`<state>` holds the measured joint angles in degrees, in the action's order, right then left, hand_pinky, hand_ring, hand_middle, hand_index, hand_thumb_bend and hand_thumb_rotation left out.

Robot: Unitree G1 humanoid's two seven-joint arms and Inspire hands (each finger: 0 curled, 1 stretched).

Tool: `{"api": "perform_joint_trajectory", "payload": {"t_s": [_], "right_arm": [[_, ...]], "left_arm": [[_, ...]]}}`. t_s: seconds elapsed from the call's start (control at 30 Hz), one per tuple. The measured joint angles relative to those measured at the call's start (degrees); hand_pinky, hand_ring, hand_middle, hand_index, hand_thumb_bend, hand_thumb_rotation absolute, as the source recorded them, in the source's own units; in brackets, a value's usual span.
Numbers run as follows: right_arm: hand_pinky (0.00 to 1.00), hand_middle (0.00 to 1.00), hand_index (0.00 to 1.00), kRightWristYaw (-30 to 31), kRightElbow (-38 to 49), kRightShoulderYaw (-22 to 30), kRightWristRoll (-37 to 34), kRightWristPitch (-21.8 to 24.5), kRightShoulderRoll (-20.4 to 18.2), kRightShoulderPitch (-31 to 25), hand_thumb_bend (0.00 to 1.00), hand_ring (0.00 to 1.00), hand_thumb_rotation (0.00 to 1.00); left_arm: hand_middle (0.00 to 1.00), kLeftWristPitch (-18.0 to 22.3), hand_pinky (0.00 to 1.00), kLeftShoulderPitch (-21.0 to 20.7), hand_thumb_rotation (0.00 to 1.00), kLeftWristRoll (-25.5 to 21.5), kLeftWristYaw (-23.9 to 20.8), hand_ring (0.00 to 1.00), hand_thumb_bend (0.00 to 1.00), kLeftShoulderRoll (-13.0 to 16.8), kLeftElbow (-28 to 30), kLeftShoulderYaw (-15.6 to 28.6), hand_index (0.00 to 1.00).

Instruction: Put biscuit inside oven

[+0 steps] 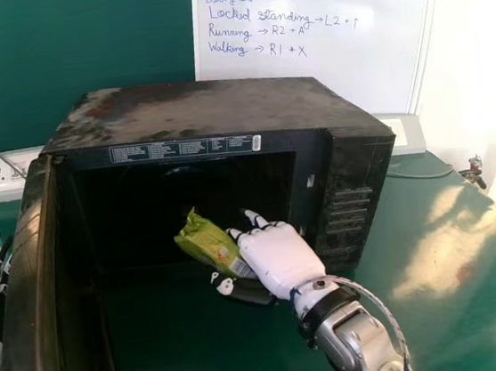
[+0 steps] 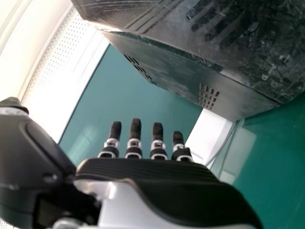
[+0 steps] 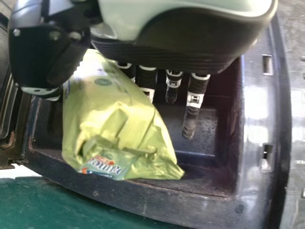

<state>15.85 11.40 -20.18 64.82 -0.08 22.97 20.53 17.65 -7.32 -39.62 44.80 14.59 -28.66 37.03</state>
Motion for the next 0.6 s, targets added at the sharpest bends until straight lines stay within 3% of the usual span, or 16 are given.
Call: {"api": "perform_joint_trajectory", "payload": {"t_s": [0.6], "right_arm": [[0.67, 0.46, 0.54, -1.1, -5.9, -1.9, -0.6, -0.7, -0.5, 5.2, 0.52, 0.57, 0.0]], "left_arm": [[0.79, -0.2, 0.0, 0.2, 0.0, 0.0, -0.3, 0.69, 0.01, -0.2, 1.1, 0.0, 0.95]]}}
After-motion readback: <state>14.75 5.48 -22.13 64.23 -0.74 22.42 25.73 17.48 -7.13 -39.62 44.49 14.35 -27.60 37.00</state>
